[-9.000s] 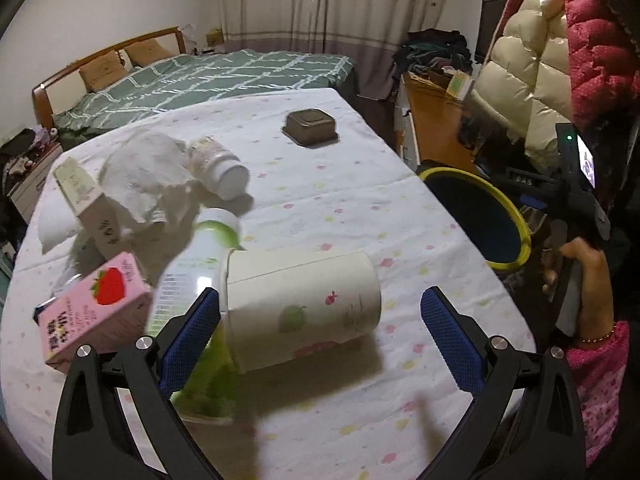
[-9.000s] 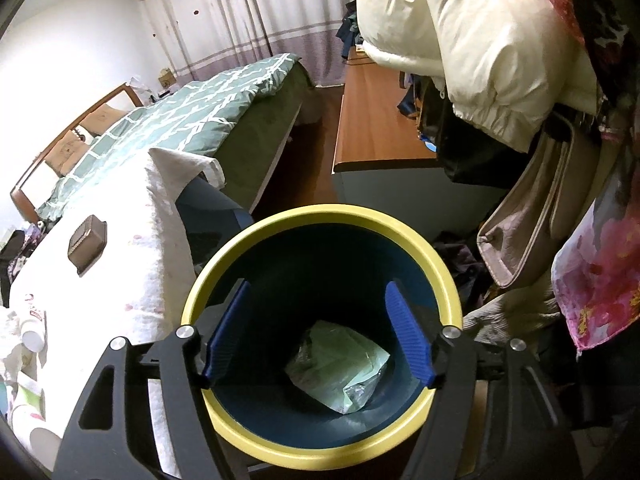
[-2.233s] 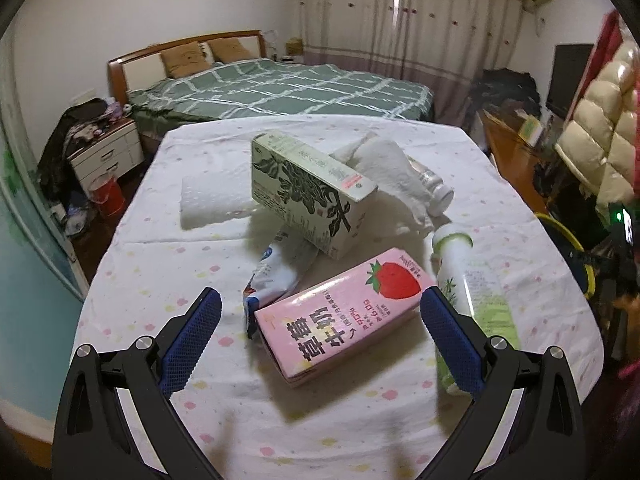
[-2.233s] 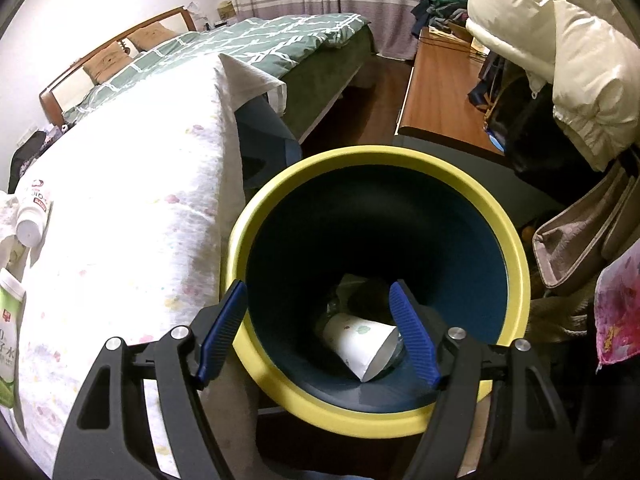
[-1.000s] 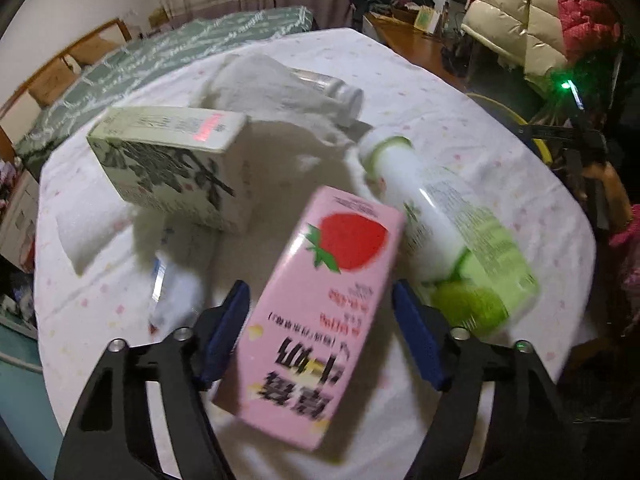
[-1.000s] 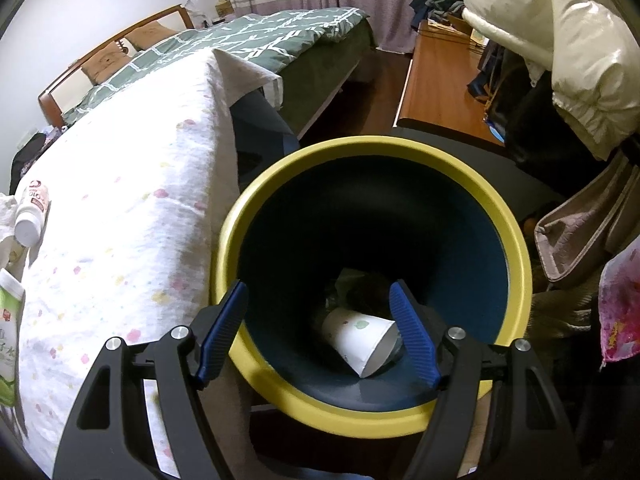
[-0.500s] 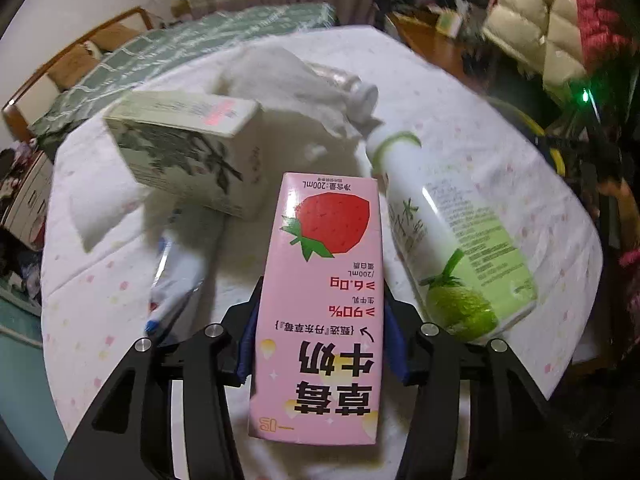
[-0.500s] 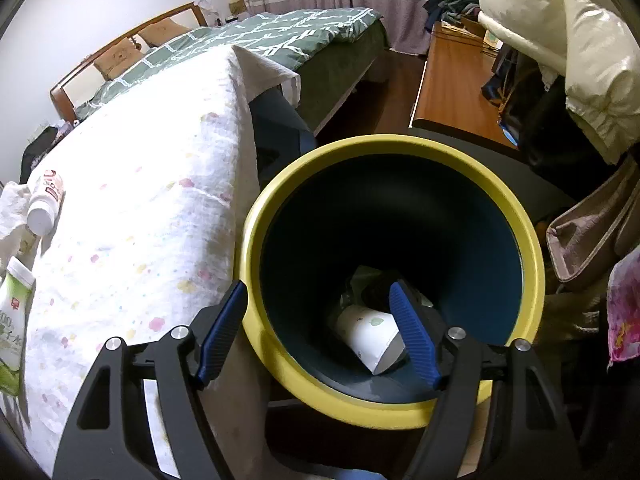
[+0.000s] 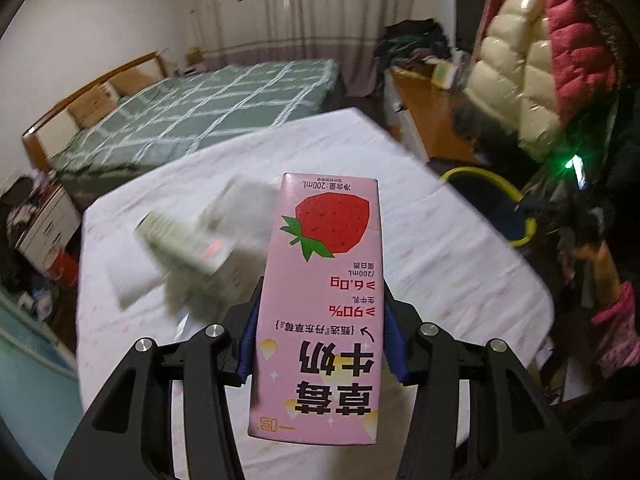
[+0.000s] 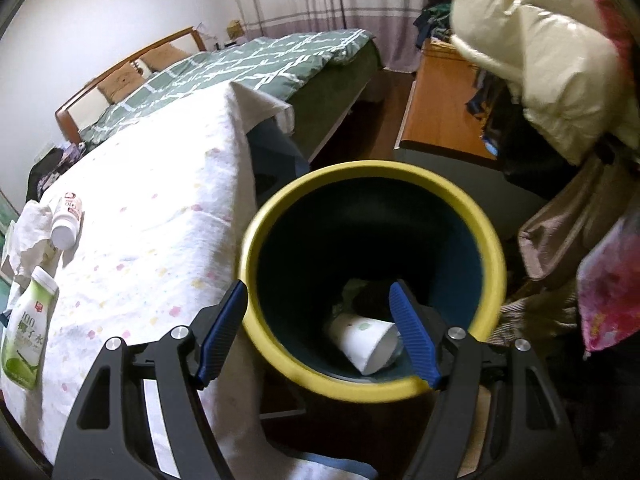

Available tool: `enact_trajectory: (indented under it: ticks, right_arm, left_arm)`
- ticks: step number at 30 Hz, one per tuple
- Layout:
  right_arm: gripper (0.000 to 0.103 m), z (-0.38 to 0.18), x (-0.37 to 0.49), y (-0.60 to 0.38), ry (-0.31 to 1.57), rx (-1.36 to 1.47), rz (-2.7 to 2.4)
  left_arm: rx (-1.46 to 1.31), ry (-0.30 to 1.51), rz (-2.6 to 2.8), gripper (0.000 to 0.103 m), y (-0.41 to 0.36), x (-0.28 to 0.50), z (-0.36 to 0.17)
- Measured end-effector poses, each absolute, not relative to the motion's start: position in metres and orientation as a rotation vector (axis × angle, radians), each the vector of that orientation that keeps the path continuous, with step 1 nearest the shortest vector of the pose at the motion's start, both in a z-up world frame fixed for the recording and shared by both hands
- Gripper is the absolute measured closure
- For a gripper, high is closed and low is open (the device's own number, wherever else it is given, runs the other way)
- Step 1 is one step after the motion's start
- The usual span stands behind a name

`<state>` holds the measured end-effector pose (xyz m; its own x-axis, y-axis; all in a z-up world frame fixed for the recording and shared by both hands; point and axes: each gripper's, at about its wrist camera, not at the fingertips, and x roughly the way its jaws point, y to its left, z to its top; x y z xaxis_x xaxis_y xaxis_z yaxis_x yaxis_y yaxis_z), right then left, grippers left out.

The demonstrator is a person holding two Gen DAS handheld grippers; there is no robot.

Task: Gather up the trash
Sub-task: 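Carry the milk carton over the bin and open the left gripper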

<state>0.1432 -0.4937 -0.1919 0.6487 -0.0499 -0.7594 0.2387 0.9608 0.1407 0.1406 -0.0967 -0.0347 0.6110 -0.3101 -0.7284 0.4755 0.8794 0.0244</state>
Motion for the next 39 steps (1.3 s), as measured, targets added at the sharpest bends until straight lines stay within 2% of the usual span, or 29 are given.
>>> enact_trajectory:
  ticks: [11,21,30,32,33,34,39]
  right_arm:
    - [0.033,-0.18,0.08,-0.533,0.793,0.213,-0.275]
    - [0.033,-0.185,0.045,-0.557,0.795,0.222,-0.311]
    - [0.033,-0.196,0.038,-0.561,0.822,0.227,-0.319]
    - [0.033,-0.197,0.039,-0.562,0.825,0.229,-0.321]
    - [0.033,-0.197,0.039,-0.562,0.825,0.229,-0.321]
    - [0.033,-0.197,0.039,-0.562,0.826,0.229,-0.321]
    - [0.033,-0.197,0.04,-0.56,0.828,0.229,-0.318]
  left_arm:
    - [0.229,0.789,-0.699,0.053,-0.266,0.178,-0.03]
    - [0.247,0.895,-0.783,0.053,-0.423,0.219,-0.086]
    - [0.292,0.975,-0.77,0.052,-0.486,0.245,-0.132]
    - [0.292,0.982,-0.751,0.039,-0.489,0.248,-0.139]
    - [0.292,0.977,-0.747,0.029,-0.489,0.249,-0.141]
    - [0.294,0.966,-0.743,0.026,-0.489,0.248,-0.141]
    - [0.249,0.947,-0.746,0.026,-0.47,0.24,-0.121]
